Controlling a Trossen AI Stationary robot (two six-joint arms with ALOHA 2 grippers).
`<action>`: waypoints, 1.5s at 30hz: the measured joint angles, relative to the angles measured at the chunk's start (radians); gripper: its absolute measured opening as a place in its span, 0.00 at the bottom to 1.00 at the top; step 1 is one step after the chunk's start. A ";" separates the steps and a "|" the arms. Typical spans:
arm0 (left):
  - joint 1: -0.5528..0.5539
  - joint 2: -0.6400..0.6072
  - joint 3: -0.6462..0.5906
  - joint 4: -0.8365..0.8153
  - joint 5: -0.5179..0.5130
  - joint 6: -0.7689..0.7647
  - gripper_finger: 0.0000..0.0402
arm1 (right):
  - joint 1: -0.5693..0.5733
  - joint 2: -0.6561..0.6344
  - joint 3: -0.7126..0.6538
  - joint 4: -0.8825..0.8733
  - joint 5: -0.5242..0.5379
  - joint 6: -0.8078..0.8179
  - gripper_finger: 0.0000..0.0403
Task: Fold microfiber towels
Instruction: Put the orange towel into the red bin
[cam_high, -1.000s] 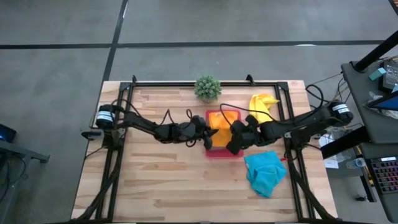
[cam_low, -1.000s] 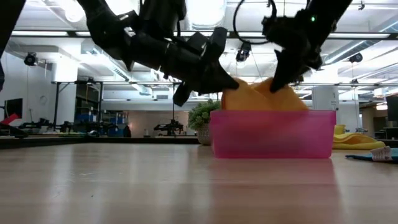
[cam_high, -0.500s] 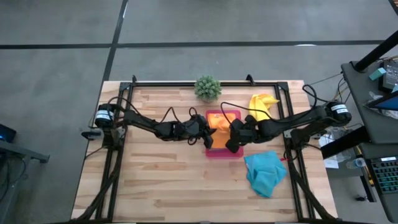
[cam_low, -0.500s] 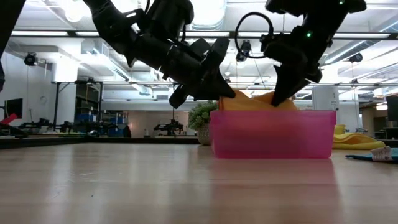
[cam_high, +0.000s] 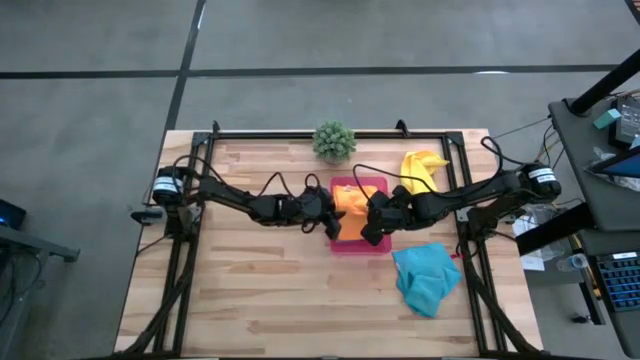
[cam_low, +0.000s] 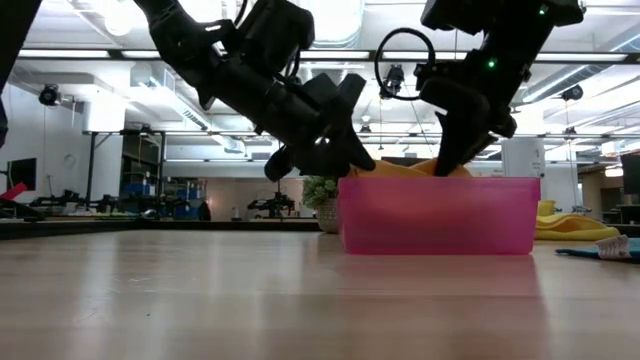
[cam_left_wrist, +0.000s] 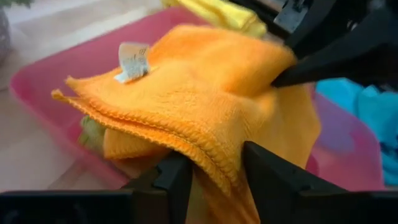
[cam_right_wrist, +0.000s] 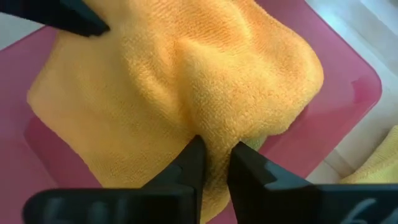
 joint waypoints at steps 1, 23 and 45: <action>0.000 -0.007 0.000 -0.025 0.000 0.000 0.34 | 0.000 0.000 0.001 0.000 0.000 0.000 0.14; -0.012 -0.184 -0.015 -0.227 0.004 0.149 0.37 | -0.001 -0.008 0.126 -0.190 -0.008 -0.131 0.36; -0.002 0.073 0.103 -0.023 0.125 0.368 0.02 | -0.354 -0.008 0.089 0.026 -0.243 -0.588 0.09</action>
